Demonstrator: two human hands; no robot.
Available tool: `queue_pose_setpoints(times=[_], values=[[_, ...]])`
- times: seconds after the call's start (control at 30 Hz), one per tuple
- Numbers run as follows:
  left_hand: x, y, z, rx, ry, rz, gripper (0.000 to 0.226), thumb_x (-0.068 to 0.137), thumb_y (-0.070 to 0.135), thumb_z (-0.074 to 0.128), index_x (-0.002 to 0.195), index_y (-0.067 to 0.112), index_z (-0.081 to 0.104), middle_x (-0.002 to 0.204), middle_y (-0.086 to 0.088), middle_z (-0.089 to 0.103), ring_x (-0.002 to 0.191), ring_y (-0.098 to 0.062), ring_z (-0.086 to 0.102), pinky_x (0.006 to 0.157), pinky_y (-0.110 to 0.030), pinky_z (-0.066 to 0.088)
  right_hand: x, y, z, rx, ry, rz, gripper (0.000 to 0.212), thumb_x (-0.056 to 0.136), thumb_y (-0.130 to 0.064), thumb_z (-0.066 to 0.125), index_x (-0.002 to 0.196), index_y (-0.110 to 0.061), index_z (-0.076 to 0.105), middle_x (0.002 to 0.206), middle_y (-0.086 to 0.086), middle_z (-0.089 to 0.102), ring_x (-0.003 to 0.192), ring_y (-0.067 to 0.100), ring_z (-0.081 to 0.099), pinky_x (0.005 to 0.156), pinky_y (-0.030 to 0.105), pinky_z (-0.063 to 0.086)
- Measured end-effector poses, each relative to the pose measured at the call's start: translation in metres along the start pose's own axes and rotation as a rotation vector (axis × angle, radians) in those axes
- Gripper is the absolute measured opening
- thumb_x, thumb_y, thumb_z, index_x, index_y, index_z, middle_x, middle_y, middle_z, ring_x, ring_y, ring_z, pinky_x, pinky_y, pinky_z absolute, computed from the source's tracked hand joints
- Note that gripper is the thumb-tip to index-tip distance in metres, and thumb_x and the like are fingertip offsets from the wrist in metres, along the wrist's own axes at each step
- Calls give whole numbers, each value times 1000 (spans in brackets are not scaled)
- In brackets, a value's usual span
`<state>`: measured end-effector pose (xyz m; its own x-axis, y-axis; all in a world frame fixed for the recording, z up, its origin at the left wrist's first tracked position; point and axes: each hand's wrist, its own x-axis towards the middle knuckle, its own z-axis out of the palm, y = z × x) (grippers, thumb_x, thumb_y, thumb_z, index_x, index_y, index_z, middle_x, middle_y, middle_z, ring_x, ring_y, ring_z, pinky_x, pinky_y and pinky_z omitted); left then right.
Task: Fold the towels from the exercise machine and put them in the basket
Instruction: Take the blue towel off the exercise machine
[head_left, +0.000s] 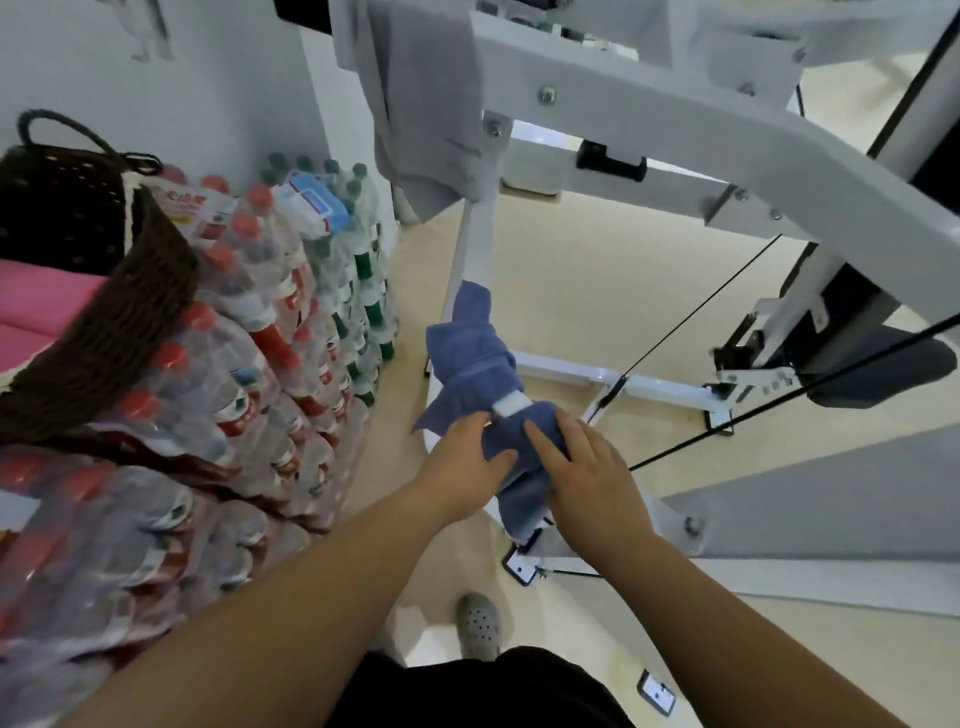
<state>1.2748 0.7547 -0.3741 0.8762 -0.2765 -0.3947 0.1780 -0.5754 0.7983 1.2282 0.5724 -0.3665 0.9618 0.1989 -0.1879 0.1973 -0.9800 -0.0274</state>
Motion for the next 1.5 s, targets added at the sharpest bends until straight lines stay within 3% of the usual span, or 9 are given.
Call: queue_pose_setpoints(times=[0.2, 0.4, 0.57, 0.73, 0.83, 0.97, 1.13, 1.37, 1.5], values=[[7, 10, 32, 8, 135, -47, 26, 86, 19, 66, 67, 23, 49, 65, 4, 55, 60, -15, 52, 54, -28, 39, -5, 13, 9, 19, 15, -35, 92, 63, -15, 86, 146, -20, 47, 146, 20, 46, 123, 39, 52, 100, 46, 48], [-23, 19, 34, -33, 118, 10, 23, 89, 12, 58, 73, 17, 42, 63, 3, 48, 56, -14, 40, 54, -28, 33, -15, 10, -13, 173, 149, -99, 63, 83, -33, 45, 144, -17, 49, 151, 13, 44, 138, 37, 38, 112, 57, 31], [-81, 20, 10, 145, 84, 147, 18, 92, 12, 57, 79, 15, 45, 68, -1, 46, 60, -16, 40, 55, -29, 31, 0, -2, -48, 372, 130, -336, 57, 95, -41, 22, 138, -26, 57, 150, -6, 48, 151, 21, 19, 122, 42, 0], [-150, 0, -22, 498, 221, 380, 11, 90, 23, 55, 80, 19, 51, 80, -3, 53, 68, -17, 49, 55, -19, 33, 19, -44, -71, 345, -198, -657, 27, 98, -31, 52, 121, -35, 66, 124, -7, 66, 132, 16, 44, 119, 49, 13], [-193, -24, -34, 606, 287, 379, 19, 91, 28, 53, 95, 15, 65, 102, -10, 63, 82, -30, 62, 60, -36, 53, 7, -87, -79, 348, -370, -883, 31, 92, -31, 61, 110, -56, 57, 100, -14, 62, 100, 11, 51, 102, 41, 35], [-258, -44, -43, 597, 466, 379, 17, 90, 24, 55, 102, 17, 64, 101, -8, 62, 81, -25, 61, 62, -29, 50, -22, -144, -72, 518, -501, -984, 23, 93, -18, 64, 116, -18, 65, 108, -4, 65, 100, 13, 59, 92, 33, 47], [-341, -75, -46, 382, 646, 163, 10, 85, 26, 52, 95, 27, 50, 92, 4, 55, 78, -10, 52, 65, -28, 45, -64, -219, -63, 612, -521, -1031, 20, 89, -12, 70, 96, -28, 62, 86, -5, 61, 80, 11, 58, 72, 27, 47], [-476, -140, -47, 116, 692, -160, 48, 75, 7, 68, 110, 37, 58, 90, 10, 63, 63, -11, 58, 55, -19, 43, -147, -330, -55, 484, -531, -1088, 30, 93, -17, 66, 118, -33, 67, 97, -1, 67, 84, 13, 59, 73, 24, 45], [-542, -171, -51, 185, 644, -306, 9, 69, 12, 73, 75, 15, 67, 71, -1, 65, 65, -17, 58, 62, -39, 47, -187, -384, -53, 358, -534, -1168, 18, 92, -20, 67, 104, -33, 71, 92, -14, 66, 80, 2, 56, 70, 19, 42]])
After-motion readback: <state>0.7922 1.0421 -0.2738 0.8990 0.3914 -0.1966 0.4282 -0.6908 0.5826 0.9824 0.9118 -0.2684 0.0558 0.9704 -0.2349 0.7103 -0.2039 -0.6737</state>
